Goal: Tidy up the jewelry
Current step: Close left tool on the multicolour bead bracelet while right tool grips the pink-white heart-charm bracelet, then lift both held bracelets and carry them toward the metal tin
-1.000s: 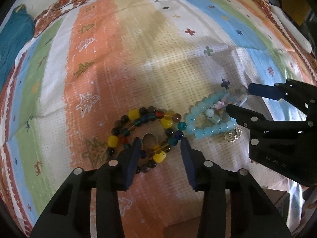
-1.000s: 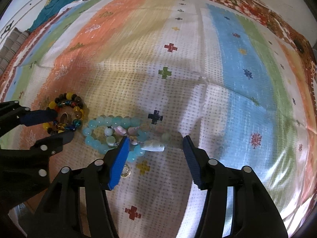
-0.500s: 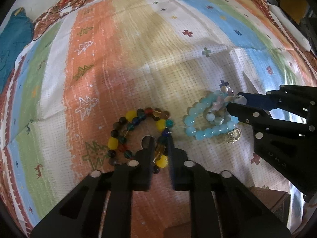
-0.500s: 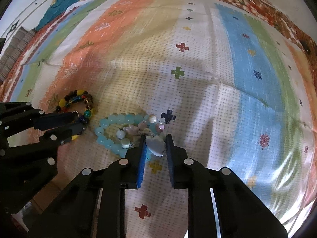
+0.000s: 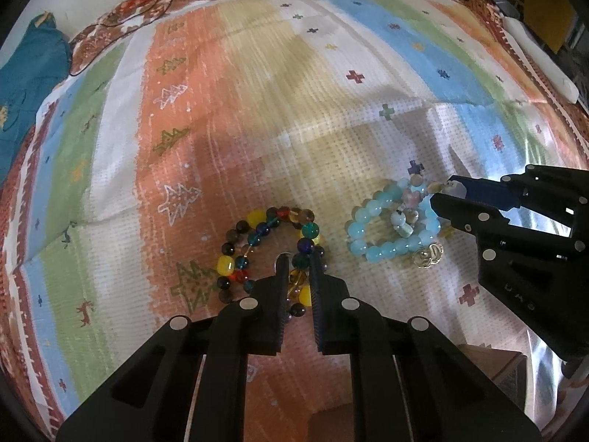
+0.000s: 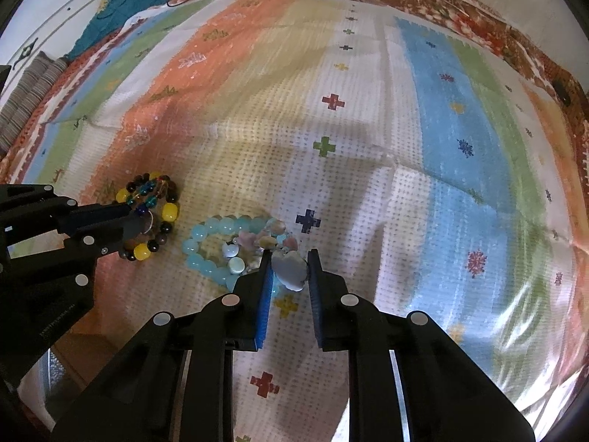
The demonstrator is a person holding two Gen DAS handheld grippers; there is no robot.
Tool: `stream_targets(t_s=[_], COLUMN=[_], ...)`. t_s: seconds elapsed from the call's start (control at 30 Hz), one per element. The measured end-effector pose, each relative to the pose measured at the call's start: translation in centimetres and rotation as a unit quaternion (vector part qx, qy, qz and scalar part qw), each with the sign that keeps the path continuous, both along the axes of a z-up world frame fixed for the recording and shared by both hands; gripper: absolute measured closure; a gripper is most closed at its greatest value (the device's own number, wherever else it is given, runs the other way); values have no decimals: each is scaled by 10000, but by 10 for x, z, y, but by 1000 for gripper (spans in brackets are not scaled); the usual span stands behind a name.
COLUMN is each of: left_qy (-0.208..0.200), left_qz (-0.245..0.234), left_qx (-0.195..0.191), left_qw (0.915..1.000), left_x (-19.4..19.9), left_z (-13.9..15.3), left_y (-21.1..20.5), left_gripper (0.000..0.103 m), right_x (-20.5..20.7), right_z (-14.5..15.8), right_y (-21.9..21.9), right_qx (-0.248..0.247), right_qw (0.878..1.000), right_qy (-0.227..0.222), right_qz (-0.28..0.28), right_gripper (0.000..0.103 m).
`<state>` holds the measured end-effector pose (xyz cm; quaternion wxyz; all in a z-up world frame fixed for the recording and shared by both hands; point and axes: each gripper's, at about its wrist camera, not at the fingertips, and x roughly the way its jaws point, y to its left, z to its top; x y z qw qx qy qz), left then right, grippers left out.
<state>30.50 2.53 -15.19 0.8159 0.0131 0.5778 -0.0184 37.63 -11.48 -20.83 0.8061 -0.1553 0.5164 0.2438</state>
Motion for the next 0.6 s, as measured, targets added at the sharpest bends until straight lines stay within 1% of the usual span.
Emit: stream_targets(t_s=[0.37,0.47,0.6], left_qy=[-155,-158,-204], left_qz=[192,285,340], left_qx=[41,-31,-25], left_qw=[9997,9995,9992], left_x=[-7,-12,-18], left_z=[20,23,28], left_y=[14,18,19], left_gripper=[92,92,92], right_x=[-11,-14,-20], right_z=[27,32,38], right_y=[-3,-3,-3], right_qx=[152,182,192], right_qw=[9995,9992,9989], right_qy=[-290,-349,-436], right_qz=[3,-2,24], right_gripper=[84,84,84])
